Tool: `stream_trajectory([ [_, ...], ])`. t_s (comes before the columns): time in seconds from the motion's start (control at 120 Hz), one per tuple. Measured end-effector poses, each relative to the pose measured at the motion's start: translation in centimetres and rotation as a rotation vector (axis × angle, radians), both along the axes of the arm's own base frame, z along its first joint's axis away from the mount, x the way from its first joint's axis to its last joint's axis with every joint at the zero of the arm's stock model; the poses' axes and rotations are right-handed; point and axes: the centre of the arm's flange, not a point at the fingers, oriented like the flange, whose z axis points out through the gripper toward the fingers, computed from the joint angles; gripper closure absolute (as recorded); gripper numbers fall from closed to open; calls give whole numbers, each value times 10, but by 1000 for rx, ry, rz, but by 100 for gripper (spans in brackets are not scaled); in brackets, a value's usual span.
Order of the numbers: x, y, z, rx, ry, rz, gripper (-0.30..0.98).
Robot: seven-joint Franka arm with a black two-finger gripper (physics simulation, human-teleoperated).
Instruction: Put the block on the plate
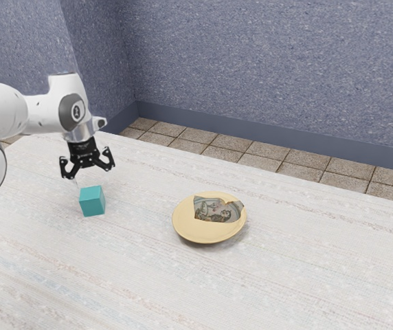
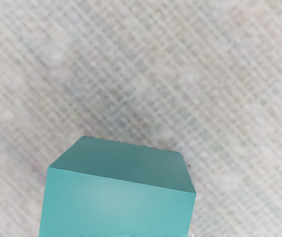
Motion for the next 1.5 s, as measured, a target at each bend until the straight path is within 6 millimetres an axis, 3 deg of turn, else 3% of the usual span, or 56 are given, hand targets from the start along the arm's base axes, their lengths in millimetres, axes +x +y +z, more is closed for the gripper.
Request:
stream_trajectory([
  [0.275,-7,4,-13,-8,6,-14,0],
  [0.608,-8,6,-53,-16,33,-26,0],
  [0.917,-10,17,-60,-11,31,-14,20],
  [1.075,-9,17,-57,-11,24,-16,24],
  [1.242,-9,24,-32,1,-10,-9,27],
  [1.408,-10,26,23,9,-74,-8,28],
  [1.5,-6,7,57,12,-111,-38,28],
])
